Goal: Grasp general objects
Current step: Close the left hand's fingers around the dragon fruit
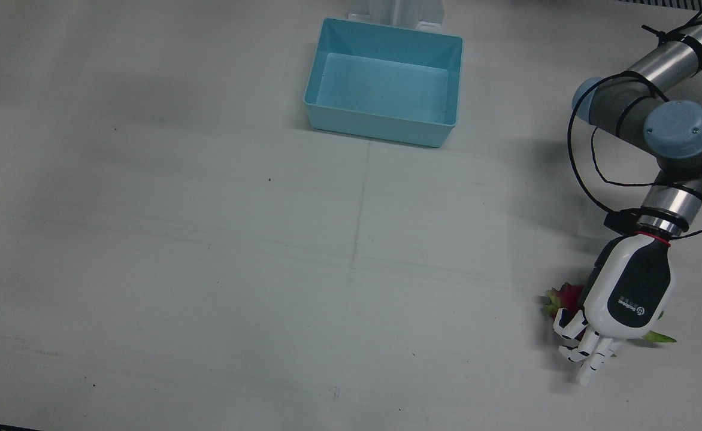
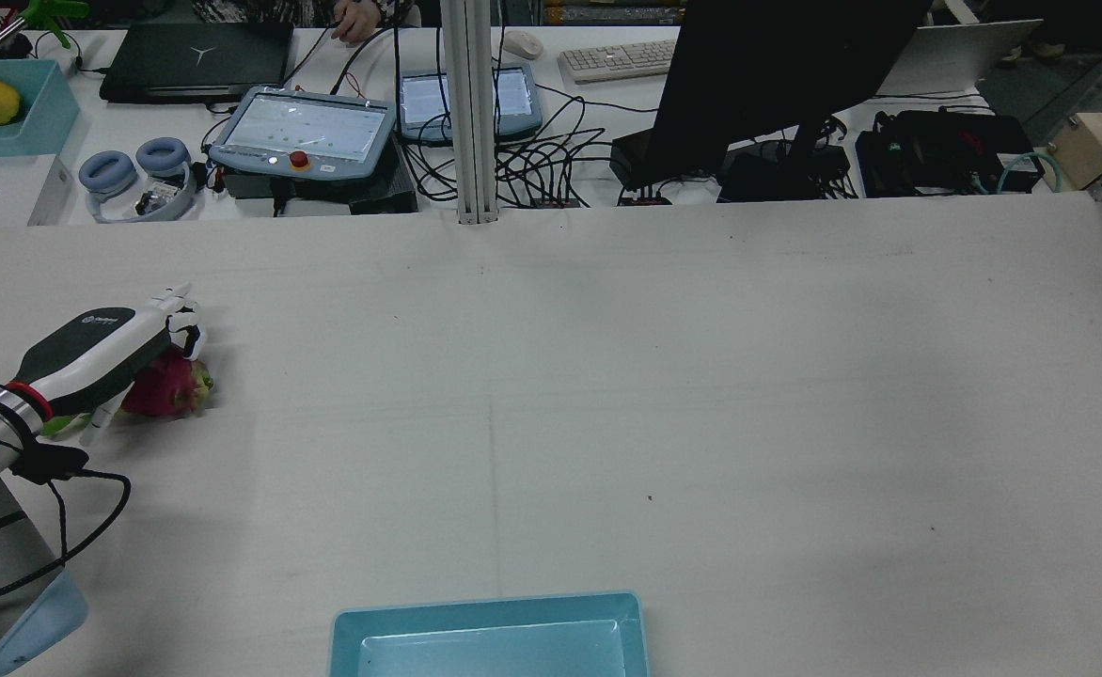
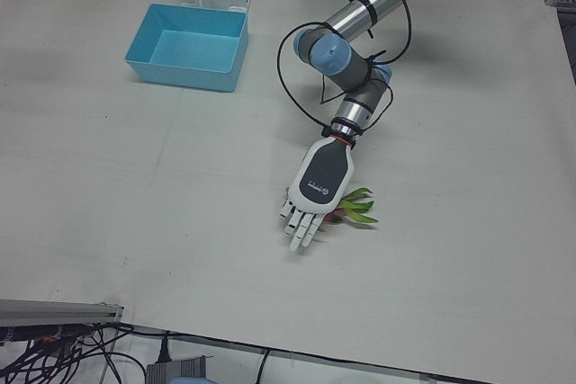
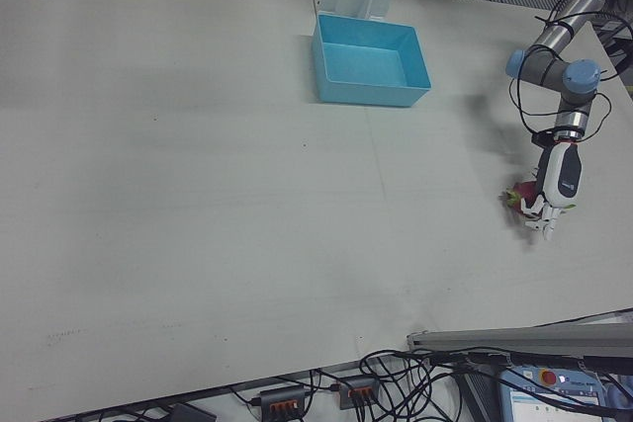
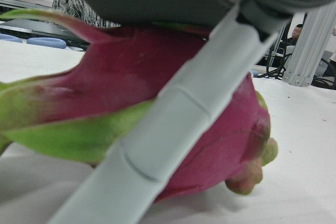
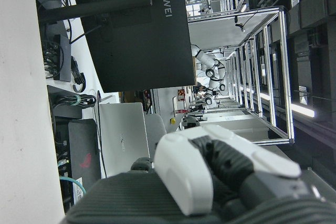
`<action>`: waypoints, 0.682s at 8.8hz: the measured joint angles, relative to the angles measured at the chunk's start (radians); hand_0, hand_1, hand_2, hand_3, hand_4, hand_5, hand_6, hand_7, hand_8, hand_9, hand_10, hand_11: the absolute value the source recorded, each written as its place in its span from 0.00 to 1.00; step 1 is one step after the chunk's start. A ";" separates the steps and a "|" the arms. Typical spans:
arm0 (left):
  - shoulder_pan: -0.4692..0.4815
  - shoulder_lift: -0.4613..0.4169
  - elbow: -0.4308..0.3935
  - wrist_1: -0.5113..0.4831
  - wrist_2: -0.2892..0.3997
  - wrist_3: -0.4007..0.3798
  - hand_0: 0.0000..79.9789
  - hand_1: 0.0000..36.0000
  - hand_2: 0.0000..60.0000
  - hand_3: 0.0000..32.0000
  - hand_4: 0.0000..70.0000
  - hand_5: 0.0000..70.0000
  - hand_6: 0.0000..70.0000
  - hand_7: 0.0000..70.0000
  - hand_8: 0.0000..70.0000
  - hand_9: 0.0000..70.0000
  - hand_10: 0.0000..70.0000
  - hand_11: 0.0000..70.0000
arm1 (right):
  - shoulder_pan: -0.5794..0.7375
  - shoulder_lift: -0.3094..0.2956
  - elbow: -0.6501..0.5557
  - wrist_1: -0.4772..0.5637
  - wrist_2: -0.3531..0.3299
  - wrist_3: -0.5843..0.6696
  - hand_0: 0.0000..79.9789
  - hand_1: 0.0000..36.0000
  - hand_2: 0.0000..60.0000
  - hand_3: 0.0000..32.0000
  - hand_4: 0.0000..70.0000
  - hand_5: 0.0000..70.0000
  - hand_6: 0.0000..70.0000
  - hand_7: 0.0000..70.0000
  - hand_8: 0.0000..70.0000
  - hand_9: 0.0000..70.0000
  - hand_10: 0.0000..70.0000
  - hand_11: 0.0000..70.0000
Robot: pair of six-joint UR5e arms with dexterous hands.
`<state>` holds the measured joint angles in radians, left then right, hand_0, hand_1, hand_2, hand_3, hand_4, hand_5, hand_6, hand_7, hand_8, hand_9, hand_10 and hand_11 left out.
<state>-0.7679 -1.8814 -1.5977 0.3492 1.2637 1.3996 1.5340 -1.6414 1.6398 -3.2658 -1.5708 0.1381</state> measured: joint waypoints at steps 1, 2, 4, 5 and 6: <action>0.002 -0.001 0.004 0.001 0.000 0.000 1.00 1.00 1.00 0.00 0.37 1.00 0.56 1.00 0.10 0.27 0.27 0.47 | 0.000 0.000 0.000 0.000 0.000 0.000 0.00 0.00 0.00 0.00 0.00 0.00 0.00 0.00 0.00 0.00 0.00 0.00; 0.003 -0.002 0.006 0.003 -0.001 0.000 1.00 1.00 1.00 0.00 0.63 1.00 1.00 1.00 0.43 0.56 0.67 1.00 | 0.000 0.000 0.000 0.000 0.000 0.000 0.00 0.00 0.00 0.00 0.00 0.00 0.00 0.00 0.00 0.00 0.00 0.00; 0.004 -0.010 0.007 0.027 -0.031 0.000 1.00 1.00 1.00 0.00 1.00 1.00 1.00 1.00 1.00 1.00 1.00 1.00 | 0.000 0.000 0.000 0.000 0.000 0.000 0.00 0.00 0.00 0.00 0.00 0.00 0.00 0.00 0.00 0.00 0.00 0.00; 0.005 -0.014 0.007 0.036 -0.043 0.000 1.00 1.00 1.00 0.00 1.00 1.00 1.00 1.00 1.00 1.00 1.00 1.00 | 0.000 0.000 0.000 0.000 0.000 0.000 0.00 0.00 0.00 0.00 0.00 0.00 0.00 0.00 0.00 0.00 0.00 0.00; 0.005 -0.017 0.007 0.041 -0.048 0.000 1.00 1.00 1.00 0.00 1.00 1.00 1.00 1.00 1.00 1.00 1.00 1.00 | 0.000 0.000 0.000 0.000 0.000 0.000 0.00 0.00 0.00 0.00 0.00 0.00 0.00 0.00 0.00 0.00 0.00 0.00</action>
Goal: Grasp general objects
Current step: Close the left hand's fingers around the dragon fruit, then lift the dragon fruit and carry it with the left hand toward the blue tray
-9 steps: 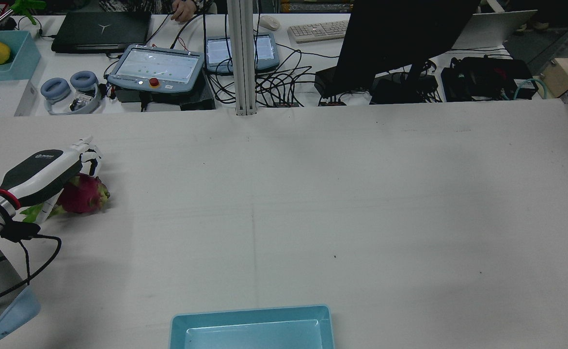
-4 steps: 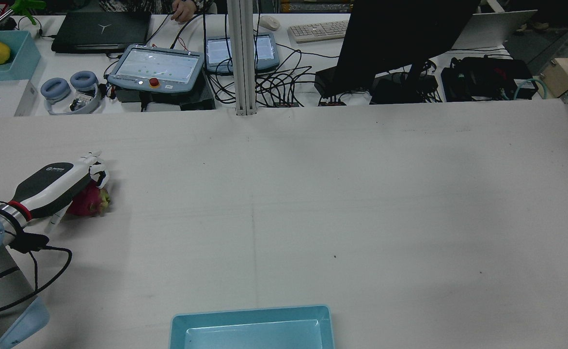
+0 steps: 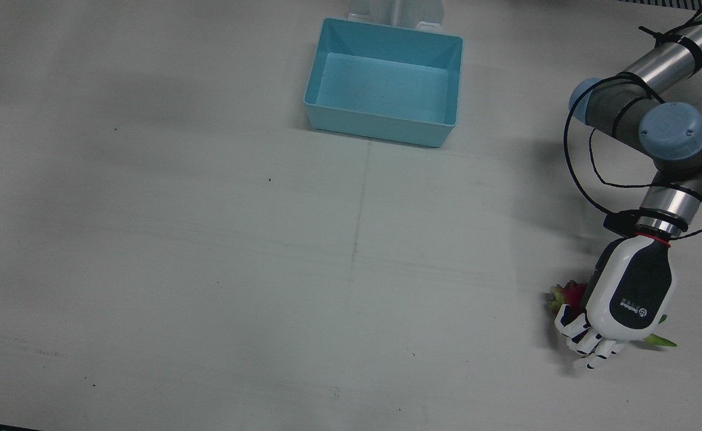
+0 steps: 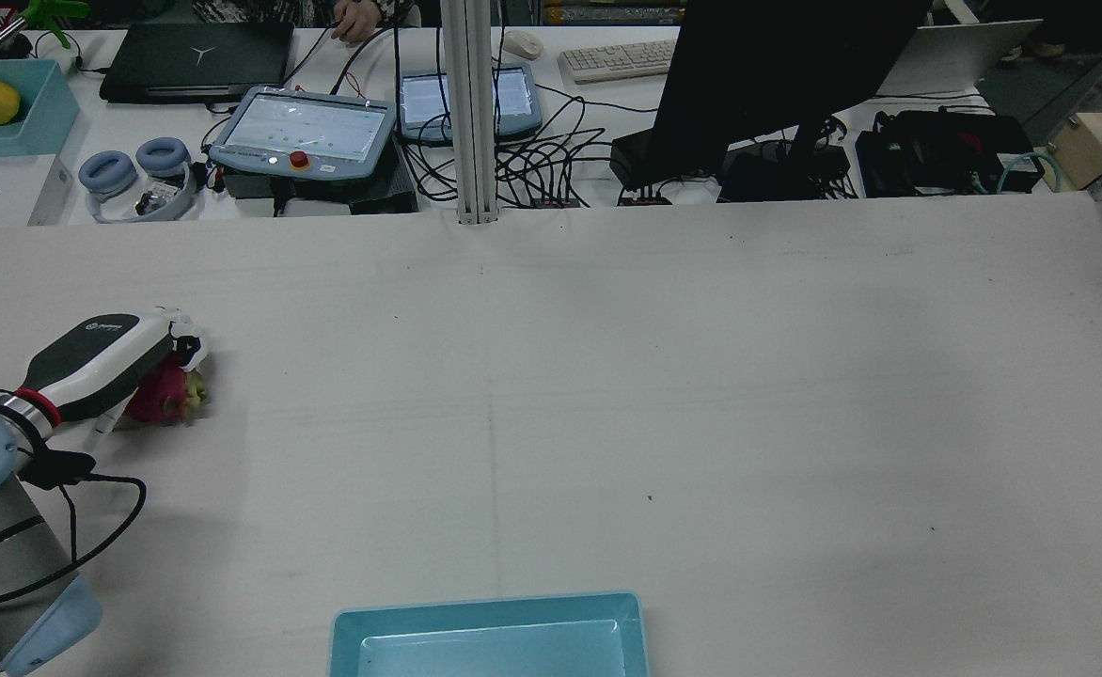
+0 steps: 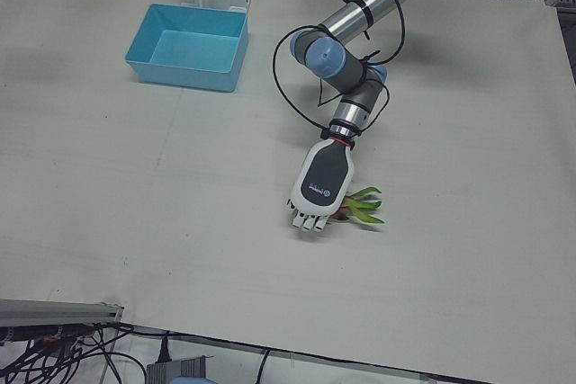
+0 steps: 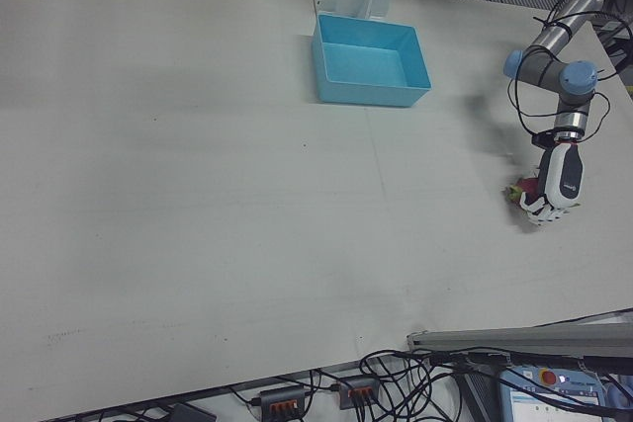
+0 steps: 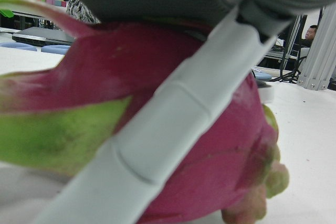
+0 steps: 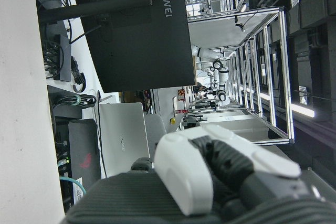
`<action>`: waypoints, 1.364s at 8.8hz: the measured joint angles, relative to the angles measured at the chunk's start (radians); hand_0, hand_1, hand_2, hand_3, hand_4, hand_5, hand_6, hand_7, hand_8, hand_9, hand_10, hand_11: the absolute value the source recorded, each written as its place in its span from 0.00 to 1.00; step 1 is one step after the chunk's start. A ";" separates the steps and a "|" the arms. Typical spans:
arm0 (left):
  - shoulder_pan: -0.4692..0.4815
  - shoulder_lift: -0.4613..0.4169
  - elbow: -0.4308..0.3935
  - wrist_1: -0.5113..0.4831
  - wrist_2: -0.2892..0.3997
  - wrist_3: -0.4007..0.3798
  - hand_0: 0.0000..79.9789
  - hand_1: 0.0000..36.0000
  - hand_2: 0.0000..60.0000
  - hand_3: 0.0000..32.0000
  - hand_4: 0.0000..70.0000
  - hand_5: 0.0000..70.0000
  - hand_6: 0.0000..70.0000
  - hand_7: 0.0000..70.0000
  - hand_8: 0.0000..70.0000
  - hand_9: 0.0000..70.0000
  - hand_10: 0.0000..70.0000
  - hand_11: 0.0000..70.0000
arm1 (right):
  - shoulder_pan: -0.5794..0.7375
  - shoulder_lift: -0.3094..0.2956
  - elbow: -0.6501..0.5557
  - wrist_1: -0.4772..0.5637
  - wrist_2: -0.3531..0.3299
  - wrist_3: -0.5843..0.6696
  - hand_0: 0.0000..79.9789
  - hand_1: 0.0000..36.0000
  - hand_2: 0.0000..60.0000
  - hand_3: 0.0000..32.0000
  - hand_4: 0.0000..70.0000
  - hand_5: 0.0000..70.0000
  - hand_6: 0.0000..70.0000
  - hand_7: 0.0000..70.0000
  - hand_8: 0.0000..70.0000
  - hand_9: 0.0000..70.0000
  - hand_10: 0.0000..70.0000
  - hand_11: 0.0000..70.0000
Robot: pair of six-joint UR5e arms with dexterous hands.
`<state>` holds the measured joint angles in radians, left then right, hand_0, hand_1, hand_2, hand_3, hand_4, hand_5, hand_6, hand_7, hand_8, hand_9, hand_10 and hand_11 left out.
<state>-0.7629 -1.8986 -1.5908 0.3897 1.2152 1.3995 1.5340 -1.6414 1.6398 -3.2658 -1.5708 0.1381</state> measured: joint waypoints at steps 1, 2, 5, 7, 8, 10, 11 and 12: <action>0.000 -0.003 0.000 0.004 -0.008 0.000 1.00 1.00 1.00 0.00 1.00 1.00 1.00 1.00 1.00 1.00 1.00 1.00 | 0.000 0.000 0.000 0.000 0.000 0.000 0.00 0.00 0.00 0.00 0.00 0.00 0.00 0.00 0.00 0.00 0.00 0.00; 0.000 -0.006 -0.003 0.008 -0.015 0.000 1.00 1.00 1.00 0.00 1.00 1.00 1.00 1.00 1.00 1.00 1.00 1.00 | 0.000 0.000 0.000 0.000 0.000 0.000 0.00 0.00 0.00 0.00 0.00 0.00 0.00 0.00 0.00 0.00 0.00 0.00; -0.001 -0.005 -0.122 0.097 -0.006 -0.013 1.00 1.00 1.00 0.00 1.00 1.00 1.00 1.00 1.00 1.00 1.00 1.00 | 0.000 0.000 0.001 0.000 0.000 0.000 0.00 0.00 0.00 0.00 0.00 0.00 0.00 0.00 0.00 0.00 0.00 0.00; -0.002 -0.025 -0.251 0.161 0.095 -0.015 1.00 1.00 1.00 0.00 1.00 1.00 1.00 1.00 1.00 1.00 1.00 1.00 | 0.000 0.000 0.001 0.000 0.000 -0.001 0.00 0.00 0.00 0.00 0.00 0.00 0.00 0.00 0.00 0.00 0.00 0.00; -0.001 -0.061 -0.280 0.164 0.168 -0.015 1.00 1.00 1.00 0.00 1.00 1.00 1.00 1.00 1.00 1.00 1.00 1.00 | 0.000 0.000 0.001 0.000 0.000 -0.001 0.00 0.00 0.00 0.00 0.00 0.00 0.00 0.00 0.00 0.00 0.00 0.00; 0.037 -0.128 -0.308 0.104 0.322 -0.016 1.00 1.00 1.00 0.00 1.00 1.00 1.00 1.00 1.00 1.00 1.00 1.00 | 0.000 0.000 0.000 0.000 0.000 -0.001 0.00 0.00 0.00 0.00 0.00 0.00 0.00 0.00 0.00 0.00 0.00 0.00; 0.083 -0.173 -0.313 0.092 0.372 -0.017 1.00 1.00 1.00 0.00 1.00 1.00 1.00 1.00 1.00 1.00 1.00 1.00 | 0.000 0.000 0.000 0.000 0.000 0.000 0.00 0.00 0.00 0.00 0.00 0.00 0.00 0.00 0.00 0.00 0.00 0.00; 0.137 -0.218 -0.315 0.091 0.404 -0.017 1.00 1.00 1.00 0.00 1.00 1.00 1.00 1.00 1.00 1.00 1.00 1.00 | 0.000 0.000 0.000 0.000 0.000 0.000 0.00 0.00 0.00 0.00 0.00 0.00 0.00 0.00 0.00 0.00 0.00 0.00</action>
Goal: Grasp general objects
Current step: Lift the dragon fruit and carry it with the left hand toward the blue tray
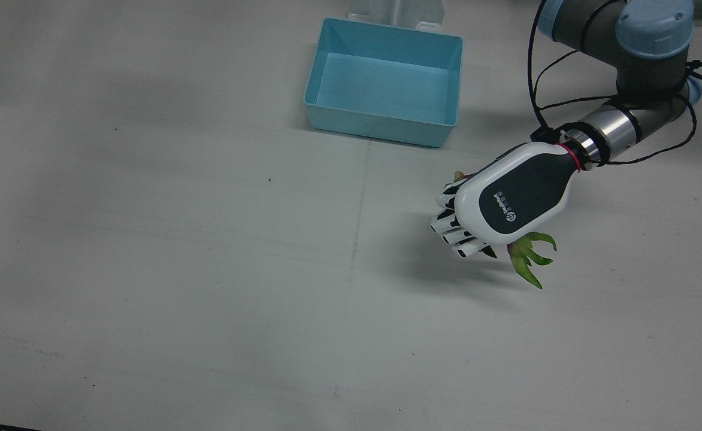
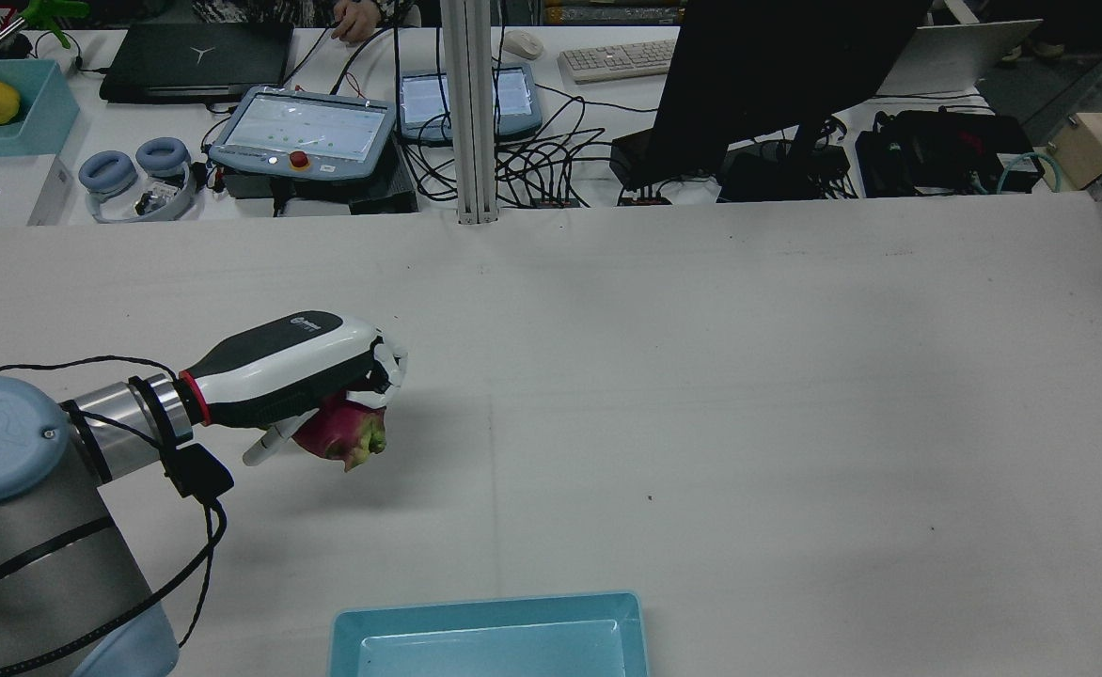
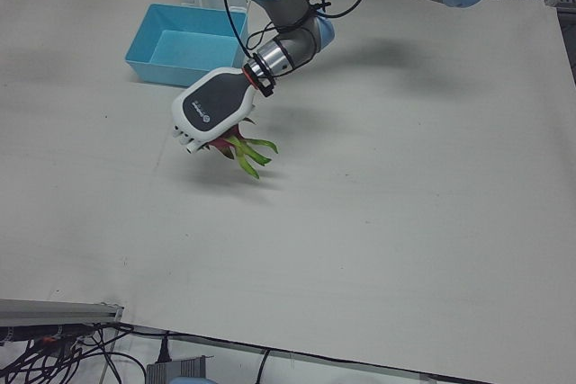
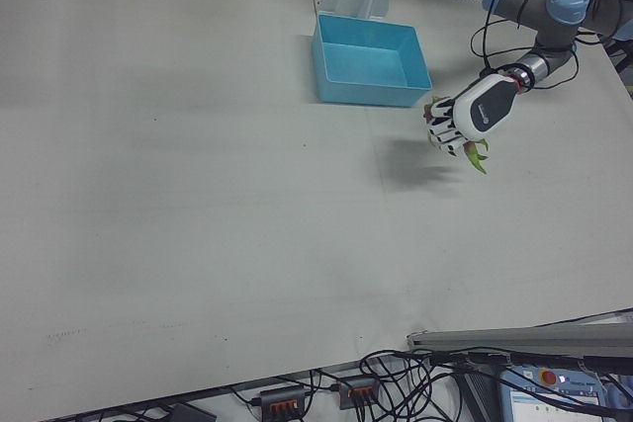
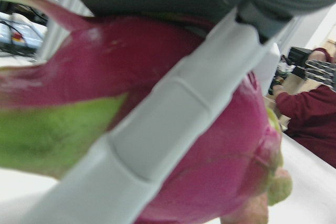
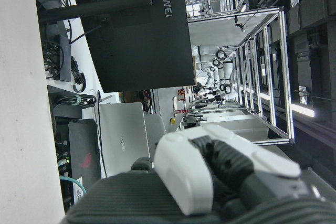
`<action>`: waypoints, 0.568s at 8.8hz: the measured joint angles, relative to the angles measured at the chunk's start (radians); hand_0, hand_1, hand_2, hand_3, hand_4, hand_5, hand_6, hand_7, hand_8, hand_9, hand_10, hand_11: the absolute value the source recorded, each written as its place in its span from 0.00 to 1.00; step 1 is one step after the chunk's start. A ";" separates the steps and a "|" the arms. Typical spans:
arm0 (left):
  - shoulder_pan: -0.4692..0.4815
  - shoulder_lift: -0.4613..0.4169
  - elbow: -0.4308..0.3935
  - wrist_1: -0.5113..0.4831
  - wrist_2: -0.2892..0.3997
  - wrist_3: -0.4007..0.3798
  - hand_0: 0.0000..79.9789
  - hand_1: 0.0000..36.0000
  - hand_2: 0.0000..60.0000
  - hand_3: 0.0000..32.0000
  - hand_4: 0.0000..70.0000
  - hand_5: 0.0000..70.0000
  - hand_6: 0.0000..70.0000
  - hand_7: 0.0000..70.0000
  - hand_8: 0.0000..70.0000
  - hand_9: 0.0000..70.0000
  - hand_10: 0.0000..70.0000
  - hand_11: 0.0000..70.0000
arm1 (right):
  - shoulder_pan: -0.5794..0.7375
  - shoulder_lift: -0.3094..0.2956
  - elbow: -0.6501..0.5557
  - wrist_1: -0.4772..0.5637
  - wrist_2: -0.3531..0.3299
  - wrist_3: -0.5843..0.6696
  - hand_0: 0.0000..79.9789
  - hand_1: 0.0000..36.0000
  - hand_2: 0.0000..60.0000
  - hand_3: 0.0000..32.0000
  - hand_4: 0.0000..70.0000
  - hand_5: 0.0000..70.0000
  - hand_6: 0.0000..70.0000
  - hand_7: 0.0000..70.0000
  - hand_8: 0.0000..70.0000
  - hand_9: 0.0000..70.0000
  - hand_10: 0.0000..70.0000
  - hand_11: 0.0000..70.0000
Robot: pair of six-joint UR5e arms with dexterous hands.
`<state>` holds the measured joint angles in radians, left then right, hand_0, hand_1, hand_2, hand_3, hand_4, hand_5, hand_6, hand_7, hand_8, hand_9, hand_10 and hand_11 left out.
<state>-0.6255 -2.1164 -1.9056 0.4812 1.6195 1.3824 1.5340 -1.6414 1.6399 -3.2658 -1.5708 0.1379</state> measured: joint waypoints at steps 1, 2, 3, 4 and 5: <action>0.055 -0.039 0.000 -0.012 0.043 -0.008 1.00 1.00 1.00 0.00 1.00 1.00 1.00 1.00 1.00 1.00 1.00 1.00 | 0.000 0.000 0.000 0.000 0.000 0.000 0.00 0.00 0.00 0.00 0.00 0.00 0.00 0.00 0.00 0.00 0.00 0.00; 0.093 -0.059 0.004 -0.053 0.086 -0.042 1.00 1.00 1.00 0.00 1.00 1.00 1.00 1.00 1.00 1.00 1.00 1.00 | 0.000 0.000 0.000 0.000 0.000 0.000 0.00 0.00 0.00 0.00 0.00 0.00 0.00 0.00 0.00 0.00 0.00 0.00; 0.122 -0.065 0.007 -0.115 0.126 -0.097 1.00 1.00 1.00 0.00 1.00 1.00 1.00 1.00 1.00 1.00 1.00 1.00 | 0.000 0.000 0.000 0.000 0.000 0.000 0.00 0.00 0.00 0.00 0.00 0.00 0.00 0.00 0.00 0.00 0.00 0.00; 0.145 -0.066 0.009 -0.180 0.169 -0.153 1.00 1.00 1.00 0.00 1.00 1.00 1.00 1.00 1.00 1.00 1.00 1.00 | 0.000 0.000 0.000 0.000 0.000 0.000 0.00 0.00 0.00 0.00 0.00 0.00 0.00 0.00 0.00 0.00 0.00 0.00; 0.158 -0.065 0.013 -0.238 0.210 -0.202 1.00 1.00 1.00 0.00 1.00 1.00 1.00 1.00 1.00 1.00 1.00 1.00 | 0.000 0.000 0.000 0.000 0.000 0.000 0.00 0.00 0.00 0.00 0.00 0.00 0.00 0.00 0.00 0.00 0.00 0.00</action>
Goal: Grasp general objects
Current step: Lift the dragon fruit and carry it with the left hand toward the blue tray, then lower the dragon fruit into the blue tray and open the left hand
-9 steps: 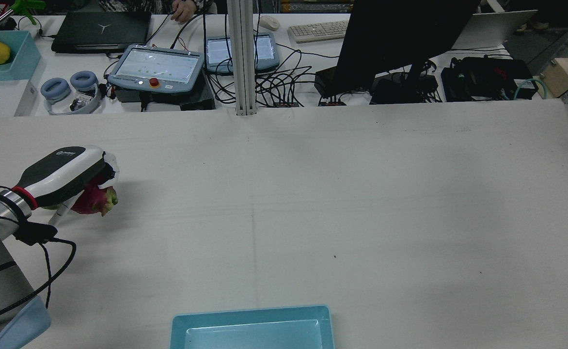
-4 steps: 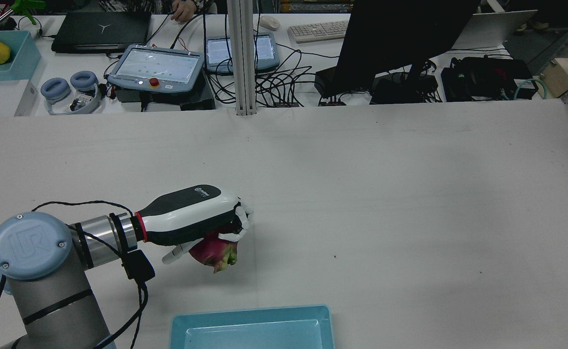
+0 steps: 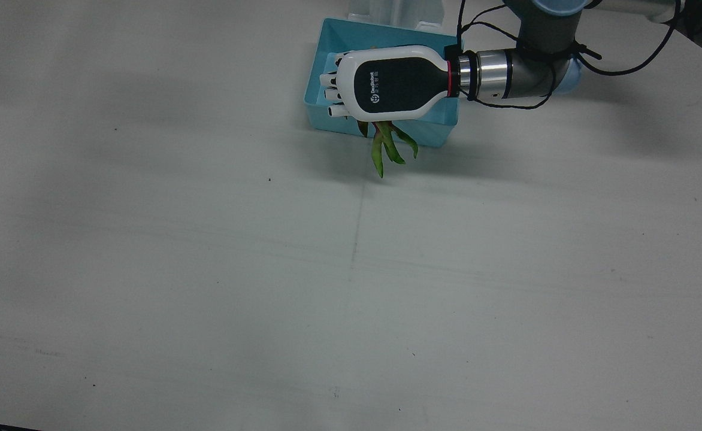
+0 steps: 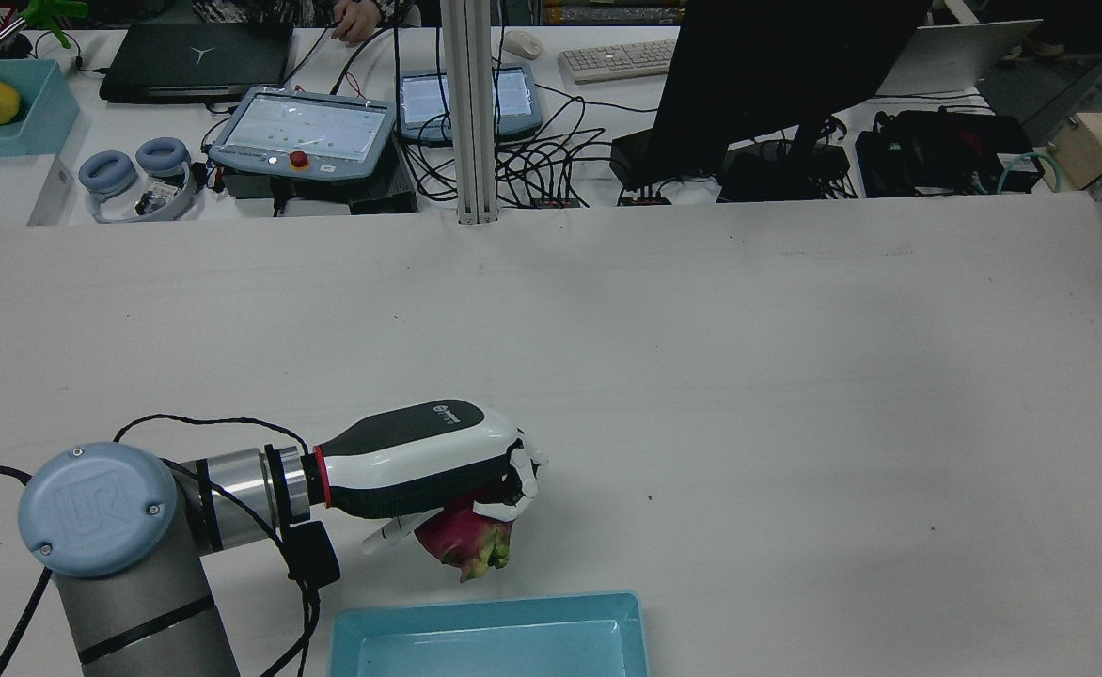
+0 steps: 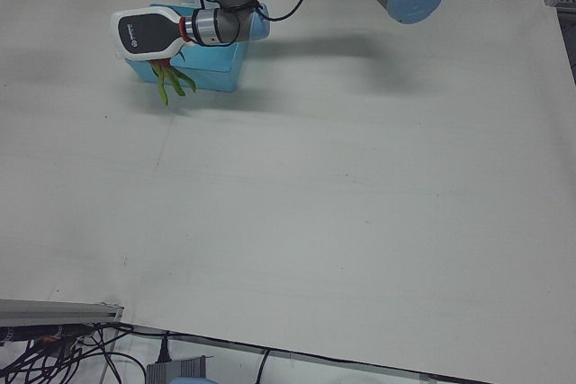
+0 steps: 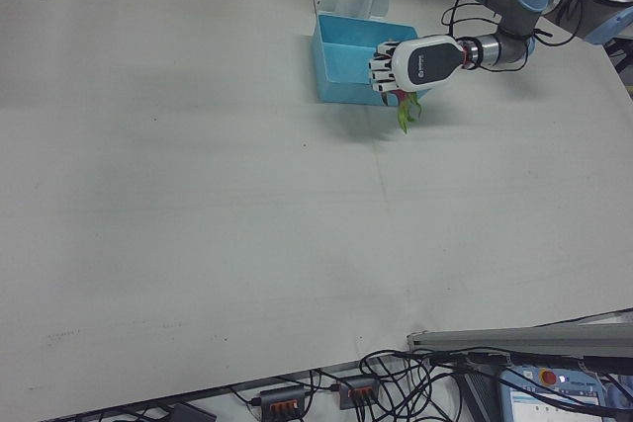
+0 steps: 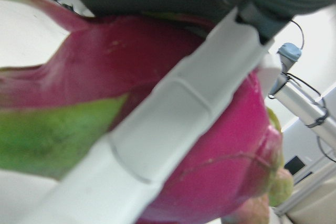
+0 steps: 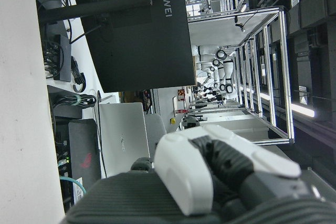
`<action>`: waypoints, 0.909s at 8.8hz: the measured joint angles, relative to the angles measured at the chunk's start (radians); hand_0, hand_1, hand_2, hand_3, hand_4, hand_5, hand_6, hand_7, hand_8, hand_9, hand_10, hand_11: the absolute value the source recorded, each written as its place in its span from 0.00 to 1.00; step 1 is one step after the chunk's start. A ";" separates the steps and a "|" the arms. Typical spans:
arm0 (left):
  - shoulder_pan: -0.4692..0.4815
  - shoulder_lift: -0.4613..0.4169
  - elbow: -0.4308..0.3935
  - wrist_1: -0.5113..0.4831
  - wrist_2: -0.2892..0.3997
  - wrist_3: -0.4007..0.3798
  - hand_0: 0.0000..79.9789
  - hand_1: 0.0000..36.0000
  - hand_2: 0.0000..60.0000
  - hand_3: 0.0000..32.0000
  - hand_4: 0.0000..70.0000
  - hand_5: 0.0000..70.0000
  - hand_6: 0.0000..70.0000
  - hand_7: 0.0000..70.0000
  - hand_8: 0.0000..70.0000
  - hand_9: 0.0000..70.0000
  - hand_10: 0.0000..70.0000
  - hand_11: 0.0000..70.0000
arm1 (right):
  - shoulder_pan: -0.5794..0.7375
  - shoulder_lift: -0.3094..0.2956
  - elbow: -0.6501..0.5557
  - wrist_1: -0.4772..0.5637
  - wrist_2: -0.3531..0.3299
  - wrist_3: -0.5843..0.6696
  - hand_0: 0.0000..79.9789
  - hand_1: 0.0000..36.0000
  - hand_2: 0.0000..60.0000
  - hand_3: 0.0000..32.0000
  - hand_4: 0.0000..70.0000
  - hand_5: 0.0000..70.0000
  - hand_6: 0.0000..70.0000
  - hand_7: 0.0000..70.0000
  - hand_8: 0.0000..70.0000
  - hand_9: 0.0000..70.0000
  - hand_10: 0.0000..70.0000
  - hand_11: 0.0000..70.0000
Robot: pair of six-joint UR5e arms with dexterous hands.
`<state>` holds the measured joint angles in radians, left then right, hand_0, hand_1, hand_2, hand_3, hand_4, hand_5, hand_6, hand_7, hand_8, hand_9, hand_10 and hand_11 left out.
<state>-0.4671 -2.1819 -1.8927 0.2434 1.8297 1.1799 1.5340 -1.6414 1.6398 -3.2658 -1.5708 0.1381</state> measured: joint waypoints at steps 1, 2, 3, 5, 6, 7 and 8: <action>0.015 0.005 0.005 -0.074 0.044 -0.061 1.00 1.00 1.00 0.00 1.00 1.00 1.00 1.00 1.00 1.00 1.00 1.00 | 0.000 0.000 0.000 0.000 0.000 0.000 0.00 0.00 0.00 0.00 0.00 0.00 0.00 0.00 0.00 0.00 0.00 0.00; 0.038 0.022 0.017 -0.174 0.075 -0.133 1.00 1.00 1.00 0.00 1.00 1.00 1.00 1.00 1.00 1.00 1.00 1.00 | 0.000 0.000 0.000 0.000 0.000 0.000 0.00 0.00 0.00 0.00 0.00 0.00 0.00 0.00 0.00 0.00 0.00 0.00; 0.059 0.049 0.042 -0.304 0.094 -0.223 1.00 1.00 1.00 0.00 1.00 1.00 1.00 1.00 1.00 1.00 1.00 1.00 | 0.000 0.000 0.000 0.000 0.000 0.000 0.00 0.00 0.00 0.00 0.00 0.00 0.00 0.00 0.00 0.00 0.00 0.00; 0.082 0.082 0.088 -0.505 0.116 -0.347 1.00 1.00 1.00 0.00 0.51 1.00 1.00 1.00 0.36 0.43 1.00 1.00 | 0.000 0.000 -0.001 0.000 0.000 0.000 0.00 0.00 0.00 0.00 0.00 0.00 0.00 0.00 0.00 0.00 0.00 0.00; 0.085 0.093 0.108 -0.569 0.122 -0.374 1.00 1.00 1.00 0.00 0.25 1.00 0.82 1.00 0.15 0.24 0.82 1.00 | 0.000 0.000 -0.001 0.000 0.000 0.000 0.00 0.00 0.00 0.00 0.00 0.00 0.00 0.00 0.00 0.00 0.00 0.00; 0.086 0.113 0.121 -0.628 0.125 -0.397 1.00 1.00 1.00 0.00 0.09 1.00 0.56 1.00 0.10 0.19 0.69 1.00 | 0.000 0.000 -0.001 0.000 0.000 0.000 0.00 0.00 0.00 0.00 0.00 0.00 0.00 0.00 0.00 0.00 0.00 0.00; 0.083 0.133 0.125 -0.665 0.127 -0.411 1.00 1.00 1.00 0.00 0.02 1.00 0.39 0.82 0.06 0.14 0.57 0.88 | 0.000 0.000 -0.001 0.000 0.000 0.000 0.00 0.00 0.00 0.00 0.00 0.00 0.00 0.00 0.00 0.00 0.00 0.00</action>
<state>-0.3844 -2.0485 -1.7678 -0.4218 1.9564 0.7685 1.5340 -1.6414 1.6387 -3.2659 -1.5708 0.1380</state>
